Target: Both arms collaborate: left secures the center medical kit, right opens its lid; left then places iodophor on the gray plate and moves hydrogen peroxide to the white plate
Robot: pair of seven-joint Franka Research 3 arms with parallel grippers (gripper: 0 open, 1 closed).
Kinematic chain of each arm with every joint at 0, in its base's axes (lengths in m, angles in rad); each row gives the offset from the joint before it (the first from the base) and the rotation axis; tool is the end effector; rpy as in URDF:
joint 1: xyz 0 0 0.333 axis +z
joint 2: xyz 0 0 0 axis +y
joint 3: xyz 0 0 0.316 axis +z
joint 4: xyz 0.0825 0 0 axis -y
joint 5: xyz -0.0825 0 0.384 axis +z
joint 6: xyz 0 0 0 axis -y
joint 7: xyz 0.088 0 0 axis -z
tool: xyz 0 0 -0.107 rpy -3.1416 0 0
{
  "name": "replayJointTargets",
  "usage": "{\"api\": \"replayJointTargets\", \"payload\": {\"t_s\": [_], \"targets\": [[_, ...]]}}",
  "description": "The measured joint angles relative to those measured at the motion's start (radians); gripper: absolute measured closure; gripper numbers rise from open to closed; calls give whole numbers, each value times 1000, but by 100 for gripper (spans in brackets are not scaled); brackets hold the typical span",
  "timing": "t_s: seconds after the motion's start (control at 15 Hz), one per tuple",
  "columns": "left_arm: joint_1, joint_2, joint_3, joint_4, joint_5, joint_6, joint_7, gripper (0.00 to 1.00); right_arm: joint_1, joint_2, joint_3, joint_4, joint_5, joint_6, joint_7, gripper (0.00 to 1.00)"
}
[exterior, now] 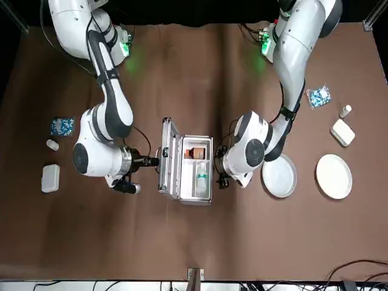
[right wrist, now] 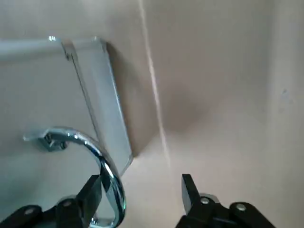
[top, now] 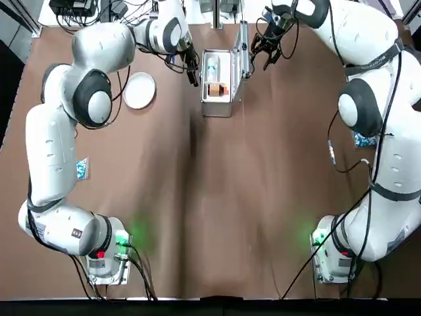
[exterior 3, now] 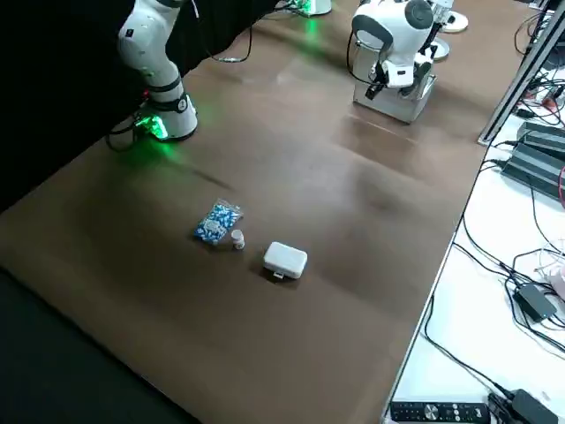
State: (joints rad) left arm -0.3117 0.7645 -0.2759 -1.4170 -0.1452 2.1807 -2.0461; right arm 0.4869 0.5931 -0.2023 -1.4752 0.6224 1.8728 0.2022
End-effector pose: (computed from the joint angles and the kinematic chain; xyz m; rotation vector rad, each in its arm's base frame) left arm 0.6263 -0.3752 0.2610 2.0786 2.1775 -0.4449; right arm 0.6454 0.2594 0.3302 -2.7050 0.1859 0.3851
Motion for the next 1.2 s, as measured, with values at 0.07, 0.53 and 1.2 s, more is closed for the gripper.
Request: {"api": "replayJointTargets", "payload": {"t_s": [0.07, 0.53, 1.2], "targets": [[2, -10, 2, 2, 0, -22, 0, 0, 0, 2, 0, 0, 20, -21, 0, 23], [-2, -92, 13, 5, 33, -110, 0, 0, -19, 26, -1, 1, 182, -118, -54, 22], [-180, -117, 11, 18, 199, -108, -134, 0, -178, 15, -19, 220, -42, -223, -60, 2]]}}
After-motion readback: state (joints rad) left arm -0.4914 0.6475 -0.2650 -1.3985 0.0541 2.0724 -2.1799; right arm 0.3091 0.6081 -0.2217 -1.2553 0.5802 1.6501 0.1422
